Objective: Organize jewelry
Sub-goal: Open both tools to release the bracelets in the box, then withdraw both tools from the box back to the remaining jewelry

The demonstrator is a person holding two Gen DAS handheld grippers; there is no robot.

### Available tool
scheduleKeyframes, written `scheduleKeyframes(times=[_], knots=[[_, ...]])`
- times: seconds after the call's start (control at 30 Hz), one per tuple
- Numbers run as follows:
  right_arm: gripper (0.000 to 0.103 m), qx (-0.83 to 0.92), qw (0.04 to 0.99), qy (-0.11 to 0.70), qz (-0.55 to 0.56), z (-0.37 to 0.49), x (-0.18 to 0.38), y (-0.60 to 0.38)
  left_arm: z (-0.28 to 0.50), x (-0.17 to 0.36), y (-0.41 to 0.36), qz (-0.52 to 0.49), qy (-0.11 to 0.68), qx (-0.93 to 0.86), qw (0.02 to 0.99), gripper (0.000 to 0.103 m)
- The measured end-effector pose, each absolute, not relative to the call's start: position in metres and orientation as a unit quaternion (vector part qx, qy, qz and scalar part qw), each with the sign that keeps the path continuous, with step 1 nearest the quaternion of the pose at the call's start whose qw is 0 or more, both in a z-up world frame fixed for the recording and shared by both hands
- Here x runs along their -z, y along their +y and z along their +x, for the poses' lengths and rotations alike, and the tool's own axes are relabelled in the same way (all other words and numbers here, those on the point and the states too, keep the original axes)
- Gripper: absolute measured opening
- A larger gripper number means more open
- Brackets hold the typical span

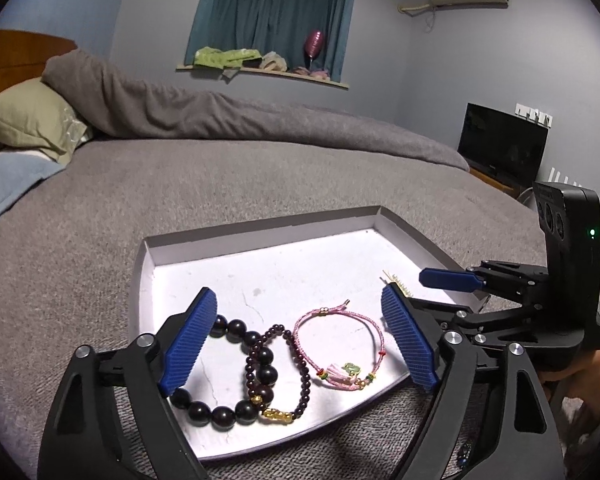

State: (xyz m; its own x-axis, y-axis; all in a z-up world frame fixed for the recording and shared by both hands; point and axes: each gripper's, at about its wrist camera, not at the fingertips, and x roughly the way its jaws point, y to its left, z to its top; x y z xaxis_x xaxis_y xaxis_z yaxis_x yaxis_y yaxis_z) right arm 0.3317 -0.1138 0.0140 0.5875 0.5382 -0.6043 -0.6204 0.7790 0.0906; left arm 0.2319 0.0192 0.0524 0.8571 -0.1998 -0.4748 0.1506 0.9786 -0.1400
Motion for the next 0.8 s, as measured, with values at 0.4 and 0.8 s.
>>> scheduleKeyframes(times=[0.4, 0.8], knots=[[0.059, -0.327, 0.896, 0.297, -0.048, 0.316, -0.020, -0.128, 0.214, -0.055, 0.021, -0.041, 0.243, 0.088, 0.965, 0.094], [0.064, -0.325, 0.902, 0.283, -0.033, 0.289, -0.028, -0.146, 0.180, -0.059, 0.029, -0.057, 0.230, 0.086, 0.968, 0.096]])
